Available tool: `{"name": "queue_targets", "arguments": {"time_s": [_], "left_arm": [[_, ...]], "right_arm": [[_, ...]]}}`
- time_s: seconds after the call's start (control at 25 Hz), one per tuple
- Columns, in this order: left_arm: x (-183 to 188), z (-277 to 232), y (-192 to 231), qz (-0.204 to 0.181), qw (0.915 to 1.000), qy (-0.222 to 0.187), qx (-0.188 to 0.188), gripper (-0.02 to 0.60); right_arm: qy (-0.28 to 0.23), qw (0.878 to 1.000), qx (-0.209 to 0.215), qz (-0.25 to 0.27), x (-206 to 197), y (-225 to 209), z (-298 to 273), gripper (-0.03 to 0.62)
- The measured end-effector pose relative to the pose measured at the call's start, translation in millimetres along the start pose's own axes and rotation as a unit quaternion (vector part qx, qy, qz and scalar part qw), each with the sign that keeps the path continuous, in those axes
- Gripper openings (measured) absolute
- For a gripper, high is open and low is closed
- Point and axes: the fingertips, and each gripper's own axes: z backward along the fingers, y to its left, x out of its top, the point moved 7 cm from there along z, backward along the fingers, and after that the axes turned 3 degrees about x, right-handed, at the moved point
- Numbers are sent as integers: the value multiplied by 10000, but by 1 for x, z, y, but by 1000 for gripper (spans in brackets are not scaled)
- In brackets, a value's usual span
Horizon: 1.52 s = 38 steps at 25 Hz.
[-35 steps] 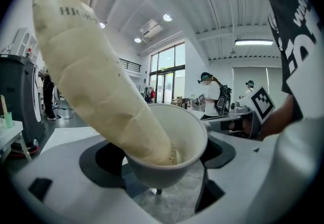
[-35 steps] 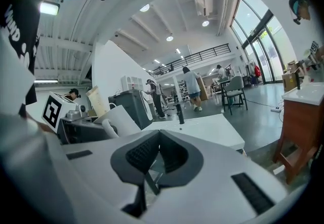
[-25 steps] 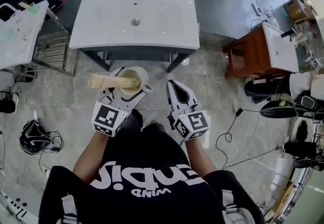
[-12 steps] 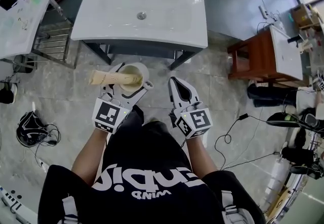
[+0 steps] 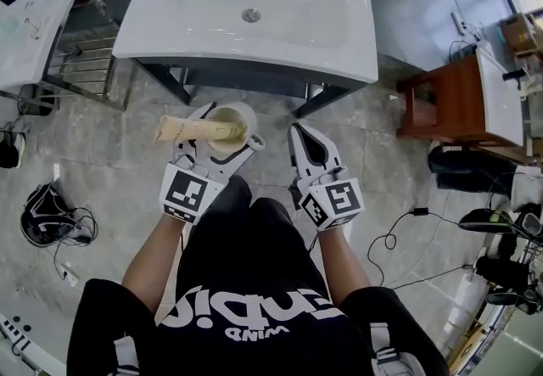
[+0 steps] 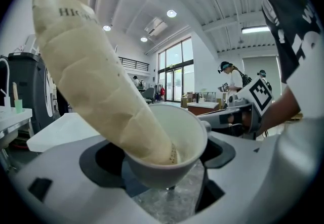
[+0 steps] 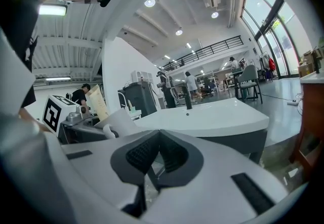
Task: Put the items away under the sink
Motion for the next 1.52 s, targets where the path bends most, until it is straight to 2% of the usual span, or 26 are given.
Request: {"name": "queue_targets", "arguments": {"time_s": [0.32,0.6,0.96,1.2,1.52], "left_arm": [[-56,-33,15,21,10000,-90,19,453],[-104,-61,30,-238,9997,-100,9,453],[-185,-93,48,56,9999,-94,125,451],[-232,-109,57,-64,9998,-60,187,451],[-282,-133,68,-218,9996,-126,101,451]], "right_arm": [[-64,10000,20,63,-55,-29,-26,18],[-111,9998,40,137,-103,-58,-56,18],[-272,9995,73,152,-171,-87,-98,18],[-441,9981,239,356,-210,-97,-122,18],[-514,9977,158,412,-261,-123,-136,18]]}}
